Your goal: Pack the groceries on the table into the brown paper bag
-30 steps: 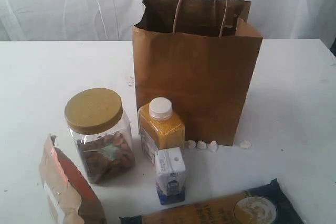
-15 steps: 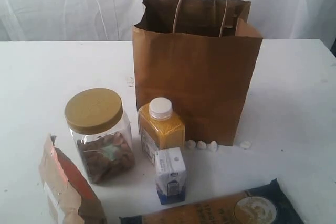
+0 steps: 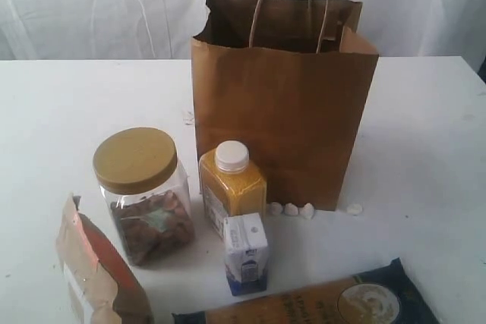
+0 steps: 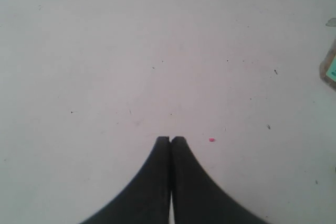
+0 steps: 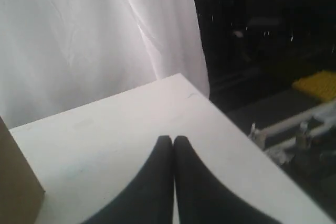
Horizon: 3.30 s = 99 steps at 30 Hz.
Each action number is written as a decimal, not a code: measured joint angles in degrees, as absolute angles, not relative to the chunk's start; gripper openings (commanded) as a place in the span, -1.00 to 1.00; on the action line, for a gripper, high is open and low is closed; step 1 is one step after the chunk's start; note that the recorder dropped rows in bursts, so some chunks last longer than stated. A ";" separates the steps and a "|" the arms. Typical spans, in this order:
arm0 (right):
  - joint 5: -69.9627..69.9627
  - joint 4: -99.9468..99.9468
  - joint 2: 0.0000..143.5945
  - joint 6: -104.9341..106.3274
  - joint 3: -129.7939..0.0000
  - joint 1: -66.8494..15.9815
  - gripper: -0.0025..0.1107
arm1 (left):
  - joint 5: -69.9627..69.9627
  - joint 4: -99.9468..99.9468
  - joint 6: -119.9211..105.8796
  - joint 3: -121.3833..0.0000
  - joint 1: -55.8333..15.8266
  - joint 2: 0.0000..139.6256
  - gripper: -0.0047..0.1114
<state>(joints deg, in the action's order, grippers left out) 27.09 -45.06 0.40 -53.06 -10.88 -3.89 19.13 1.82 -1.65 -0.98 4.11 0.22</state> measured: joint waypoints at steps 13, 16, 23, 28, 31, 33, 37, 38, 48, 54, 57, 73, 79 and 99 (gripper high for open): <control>0.63 -19.90 0.05 -27.22 -3.87 6.78 -0.96 | 19.13 1.71 -1.65 -0.98 4.11 0.22 -0.92; 1.57 6.15 0.05 -5.40 -1.06 6.78 -0.96 | 19.13 1.71 -1.65 -0.98 4.11 0.22 -0.92; 15.80 15.21 0.05 21.98 -0.39 6.78 -0.96 | 19.13 1.71 -1.65 -0.98 4.11 0.22 -0.92; 19.68 8.93 0.05 23.17 -0.16 6.78 -0.96 | 19.13 1.71 -1.65 -0.98 4.11 0.22 -0.92; 19.68 -4.73 0.05 23.28 -0.14 6.78 -0.96 | 19.13 1.71 -1.65 -0.98 4.11 0.22 -0.92; 19.68 -6.52 0.05 23.28 -0.14 6.78 -0.96 | 19.13 1.71 -1.65 -0.98 4.11 0.22 -0.92; 19.68 -6.96 0.05 23.37 -0.14 6.78 -0.96 | 18.93 0.79 -2.89 -0.98 4.11 0.22 -0.92; 19.68 -7.09 0.05 23.37 -0.14 6.78 -0.96 | 17.76 0.00 -4.88 -0.98 4.11 0.22 -0.92; 19.68 -7.33 0.05 23.37 -0.14 6.78 -0.96 | -3.18 31.86 9.62 -0.98 4.11 0.22 -0.92; 19.68 -7.33 0.05 23.37 -0.14 6.78 -0.96 | -5.75 32.30 5.18 -0.98 4.11 0.22 -0.92; 19.68 -7.33 0.05 23.37 -0.14 6.78 -0.96 | -10.36 31.93 3.53 -0.98 4.11 0.13 -0.92; 19.68 -7.33 0.05 23.37 -0.14 6.78 -0.96 | -30.45 7.22 6.85 -24.72 4.11 12.79 -0.92; 19.68 -7.33 0.05 23.37 -0.14 6.78 -0.96 | -25.15 -11.08 1.77 -29.43 4.11 36.48 -0.92; 19.68 -7.33 0.05 23.37 -0.14 6.78 -0.96 | 13.55 -9.30 -5.44 -52.66 -12.02 73.39 -0.92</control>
<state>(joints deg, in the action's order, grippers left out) 19.68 -7.33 0.05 23.37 -0.14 6.78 13.55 -9.30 -5.44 -52.66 -12.02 73.39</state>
